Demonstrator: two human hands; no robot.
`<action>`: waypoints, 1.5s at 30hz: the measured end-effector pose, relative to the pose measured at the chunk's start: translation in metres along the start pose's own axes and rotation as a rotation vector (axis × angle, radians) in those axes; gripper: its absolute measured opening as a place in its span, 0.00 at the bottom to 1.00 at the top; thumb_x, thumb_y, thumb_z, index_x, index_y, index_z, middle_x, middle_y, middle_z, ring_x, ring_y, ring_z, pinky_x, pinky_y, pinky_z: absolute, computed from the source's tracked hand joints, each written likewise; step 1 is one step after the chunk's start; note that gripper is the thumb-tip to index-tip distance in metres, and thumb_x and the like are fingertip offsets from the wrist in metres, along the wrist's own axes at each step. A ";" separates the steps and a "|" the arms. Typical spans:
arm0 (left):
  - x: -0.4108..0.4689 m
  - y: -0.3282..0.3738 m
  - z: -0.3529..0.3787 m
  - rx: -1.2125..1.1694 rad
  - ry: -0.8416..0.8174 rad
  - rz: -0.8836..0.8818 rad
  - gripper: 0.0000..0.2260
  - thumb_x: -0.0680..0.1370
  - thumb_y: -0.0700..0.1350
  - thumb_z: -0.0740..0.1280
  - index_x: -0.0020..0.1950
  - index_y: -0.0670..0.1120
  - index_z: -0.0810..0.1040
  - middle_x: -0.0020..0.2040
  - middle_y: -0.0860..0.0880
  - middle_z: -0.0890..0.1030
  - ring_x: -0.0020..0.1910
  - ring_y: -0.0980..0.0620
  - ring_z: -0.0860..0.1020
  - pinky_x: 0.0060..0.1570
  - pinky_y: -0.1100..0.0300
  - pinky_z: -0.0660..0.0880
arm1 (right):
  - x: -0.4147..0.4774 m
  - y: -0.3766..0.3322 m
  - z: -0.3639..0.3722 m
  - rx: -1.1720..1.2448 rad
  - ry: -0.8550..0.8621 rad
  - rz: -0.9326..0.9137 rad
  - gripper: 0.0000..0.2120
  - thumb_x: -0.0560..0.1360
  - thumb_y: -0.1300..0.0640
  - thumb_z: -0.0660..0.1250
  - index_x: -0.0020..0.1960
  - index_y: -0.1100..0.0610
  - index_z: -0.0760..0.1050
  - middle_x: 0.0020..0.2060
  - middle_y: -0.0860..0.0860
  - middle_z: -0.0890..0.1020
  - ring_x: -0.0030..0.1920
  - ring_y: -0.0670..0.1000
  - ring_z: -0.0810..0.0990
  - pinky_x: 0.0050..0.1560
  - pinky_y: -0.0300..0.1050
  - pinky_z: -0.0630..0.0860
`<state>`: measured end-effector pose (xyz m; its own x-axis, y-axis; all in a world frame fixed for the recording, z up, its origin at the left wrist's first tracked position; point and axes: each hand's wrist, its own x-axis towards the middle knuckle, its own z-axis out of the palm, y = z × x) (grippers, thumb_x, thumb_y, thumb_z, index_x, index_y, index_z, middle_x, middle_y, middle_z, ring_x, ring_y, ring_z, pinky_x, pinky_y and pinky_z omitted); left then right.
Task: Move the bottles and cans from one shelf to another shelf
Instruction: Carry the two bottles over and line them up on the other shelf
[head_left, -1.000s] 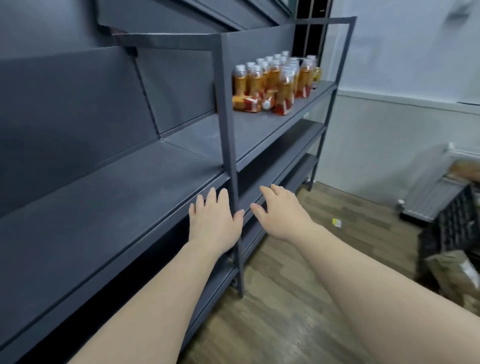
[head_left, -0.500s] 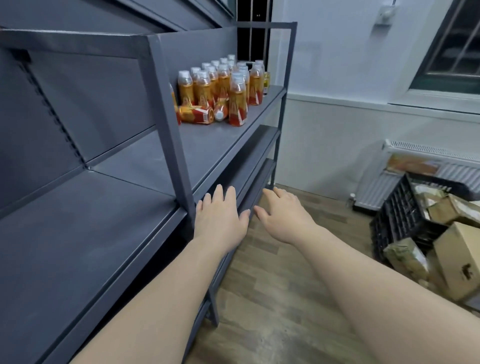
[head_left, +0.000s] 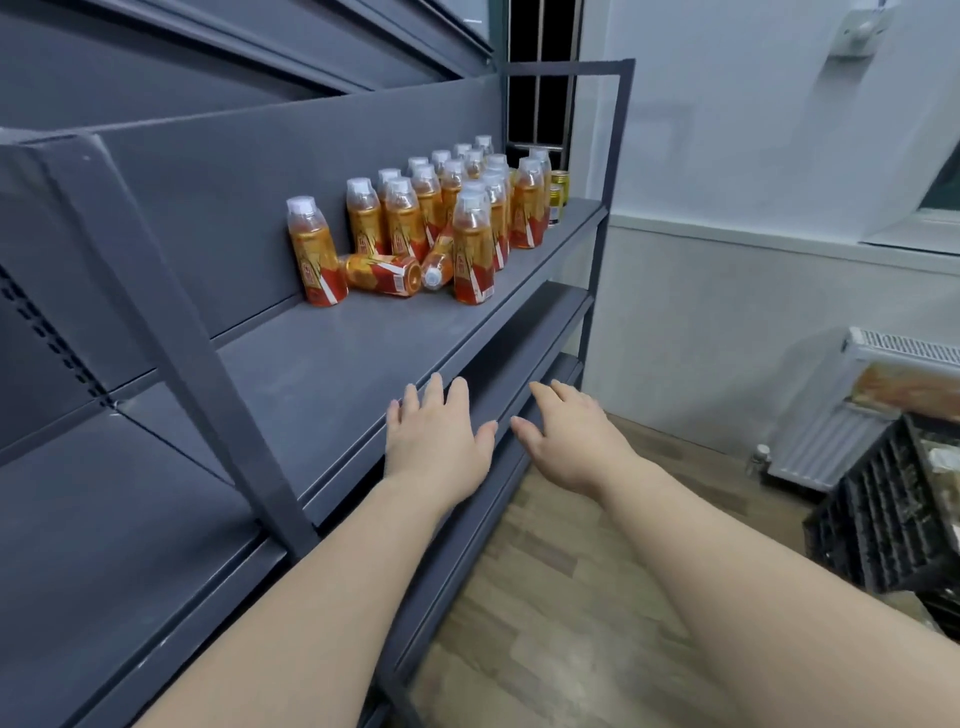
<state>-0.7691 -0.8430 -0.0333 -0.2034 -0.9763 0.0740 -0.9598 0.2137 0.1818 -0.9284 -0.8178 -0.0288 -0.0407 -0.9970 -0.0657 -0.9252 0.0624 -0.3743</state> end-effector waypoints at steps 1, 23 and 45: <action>0.009 0.005 -0.001 -0.004 0.008 -0.014 0.29 0.83 0.60 0.55 0.80 0.47 0.56 0.81 0.44 0.56 0.79 0.39 0.54 0.77 0.43 0.51 | 0.011 0.006 -0.004 0.007 -0.002 -0.015 0.31 0.84 0.42 0.53 0.81 0.55 0.53 0.79 0.57 0.57 0.79 0.57 0.53 0.78 0.55 0.51; 0.224 -0.024 0.006 -0.043 -0.018 -0.213 0.30 0.83 0.60 0.53 0.82 0.48 0.51 0.82 0.45 0.52 0.80 0.40 0.50 0.78 0.43 0.48 | 0.245 0.023 -0.033 0.069 0.003 -0.070 0.34 0.82 0.41 0.57 0.81 0.56 0.51 0.79 0.55 0.59 0.78 0.58 0.58 0.75 0.52 0.59; 0.298 -0.037 0.011 0.009 0.036 -0.550 0.31 0.83 0.61 0.55 0.81 0.49 0.52 0.82 0.45 0.54 0.80 0.40 0.52 0.78 0.44 0.51 | 0.394 0.008 -0.018 0.561 0.138 -0.176 0.45 0.67 0.38 0.77 0.74 0.54 0.58 0.67 0.53 0.69 0.67 0.58 0.71 0.64 0.59 0.75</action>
<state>-0.7966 -1.1422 -0.0284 0.3350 -0.9422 0.0038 -0.9245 -0.3279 0.1944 -0.9584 -1.2113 -0.0406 0.0116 -0.9890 0.1477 -0.5836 -0.1266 -0.8021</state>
